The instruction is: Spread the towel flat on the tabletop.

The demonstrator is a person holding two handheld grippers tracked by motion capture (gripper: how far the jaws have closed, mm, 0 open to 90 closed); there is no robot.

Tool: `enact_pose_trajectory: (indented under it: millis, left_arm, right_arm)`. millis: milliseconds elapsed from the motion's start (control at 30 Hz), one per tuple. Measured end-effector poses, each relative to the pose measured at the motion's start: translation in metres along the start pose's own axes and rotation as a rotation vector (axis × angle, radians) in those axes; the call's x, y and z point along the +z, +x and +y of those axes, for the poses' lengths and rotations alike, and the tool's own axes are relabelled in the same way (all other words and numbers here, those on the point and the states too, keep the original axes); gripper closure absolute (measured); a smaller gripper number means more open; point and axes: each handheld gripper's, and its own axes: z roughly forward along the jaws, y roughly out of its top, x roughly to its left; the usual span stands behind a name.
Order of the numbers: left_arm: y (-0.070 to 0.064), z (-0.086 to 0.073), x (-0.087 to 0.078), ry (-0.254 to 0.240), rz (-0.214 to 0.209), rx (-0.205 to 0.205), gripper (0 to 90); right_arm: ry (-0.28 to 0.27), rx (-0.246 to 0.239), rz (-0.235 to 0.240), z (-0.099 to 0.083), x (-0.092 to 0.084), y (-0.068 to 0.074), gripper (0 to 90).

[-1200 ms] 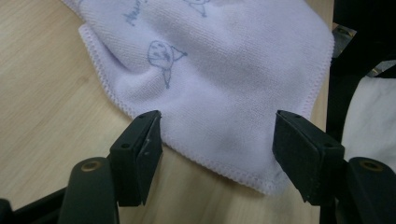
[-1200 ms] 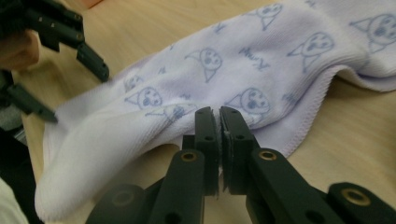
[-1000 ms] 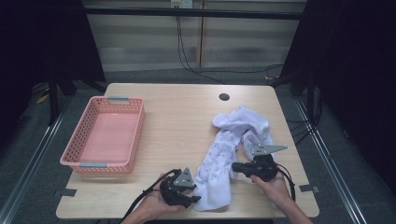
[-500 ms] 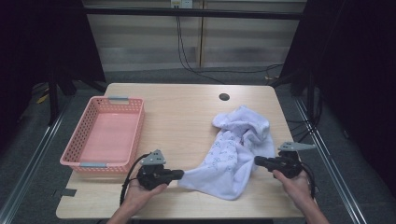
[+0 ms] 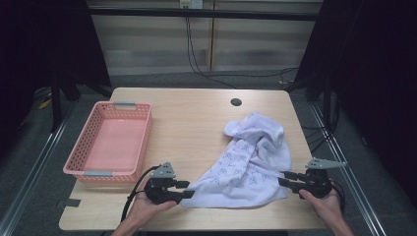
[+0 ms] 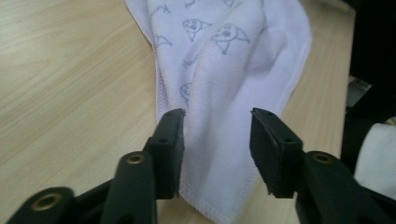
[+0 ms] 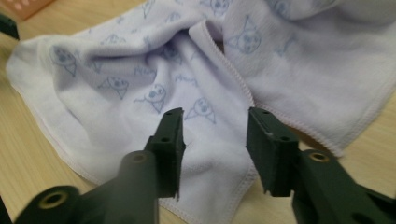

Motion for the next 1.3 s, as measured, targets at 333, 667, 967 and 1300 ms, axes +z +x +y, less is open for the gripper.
enact_pose_trajectory:
  millis: [333,667,967,1300]
  left_arm:
    - [0.000,0.000,0.023,0.111,0.018,0.015,67.5]
    - [0.012,0.002,0.003,-0.020,-0.050,-0.073,86.3]
    - [0.029,0.021,-0.011,-0.149,-0.037,-0.138,86.6]
    - [0.048,0.067,-0.020,-0.279,-0.024,-0.160,86.6]
  right_arm:
    - [0.143,-0.149,-0.039,-0.008,0.025,0.011,36.7]
    - [0.172,-0.231,-0.007,-0.009,0.027,0.028,82.1]
    - [0.030,-0.072,0.037,0.024,0.021,0.002,85.6]
    - [-0.118,-0.010,-0.005,0.105,0.027,-0.029,86.0]
